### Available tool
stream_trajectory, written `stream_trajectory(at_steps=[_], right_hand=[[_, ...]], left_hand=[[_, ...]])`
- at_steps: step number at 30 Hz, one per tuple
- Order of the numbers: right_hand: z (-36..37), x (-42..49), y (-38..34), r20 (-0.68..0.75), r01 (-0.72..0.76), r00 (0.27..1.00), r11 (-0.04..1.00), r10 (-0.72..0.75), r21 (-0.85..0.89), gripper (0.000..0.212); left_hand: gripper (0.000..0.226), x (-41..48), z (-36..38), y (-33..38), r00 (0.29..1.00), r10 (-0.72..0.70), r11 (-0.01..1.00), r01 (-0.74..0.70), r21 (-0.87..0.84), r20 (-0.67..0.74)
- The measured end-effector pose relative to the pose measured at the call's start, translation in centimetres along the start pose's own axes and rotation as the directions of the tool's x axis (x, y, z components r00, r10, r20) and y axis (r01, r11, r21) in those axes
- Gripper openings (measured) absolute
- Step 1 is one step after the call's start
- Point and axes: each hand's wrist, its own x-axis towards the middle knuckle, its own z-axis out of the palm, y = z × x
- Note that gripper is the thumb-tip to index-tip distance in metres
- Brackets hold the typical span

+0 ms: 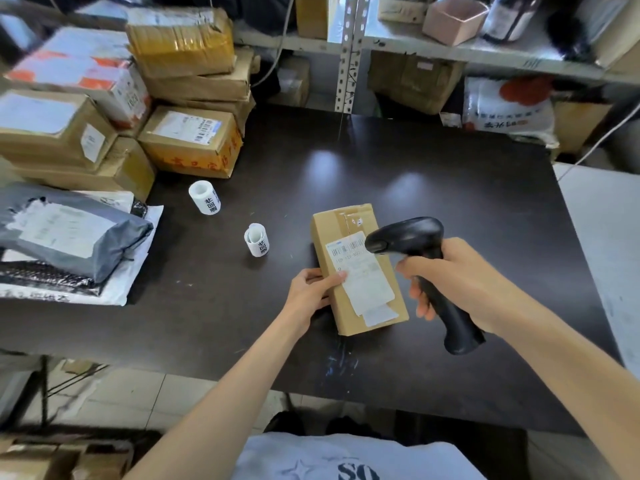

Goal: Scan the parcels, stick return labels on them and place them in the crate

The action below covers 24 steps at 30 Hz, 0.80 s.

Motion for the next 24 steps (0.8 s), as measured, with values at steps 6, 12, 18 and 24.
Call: stream_trajectory(at_steps=[6,12,18,24], right_hand=[[0.4,-0.1,0.1,-0.018,0.008,1.000,1.000,-0.008,-0.004,0.012],[1.0,2.2,2.1,-0.084,-0.045,0.995,0.991,0.055,0.123,0.006],[1.6,7.2,6.1,-0.256,-0.067,0.963,0.996,0.079,0.055,0.020],[0.3,11.4,10.1,-0.370,-0.127,0.926,0.859,-0.077,-0.496,0.044]], left_hand=[[0.052,0.3,-0.3,-0.2,1.000,-0.004,0.999,0.003,0.043,0.014],[0.038,0.4,-0.6,0.8,0.997,0.074,0.937,-0.082,0.339,0.036],[0.040,0.9,-0.7,3.6,0.951,0.309,0.626,-0.227,0.746,0.030],[0.052,2.7,-4.2,8.0,0.684,0.724,0.148,-0.032,0.988,-0.086]])
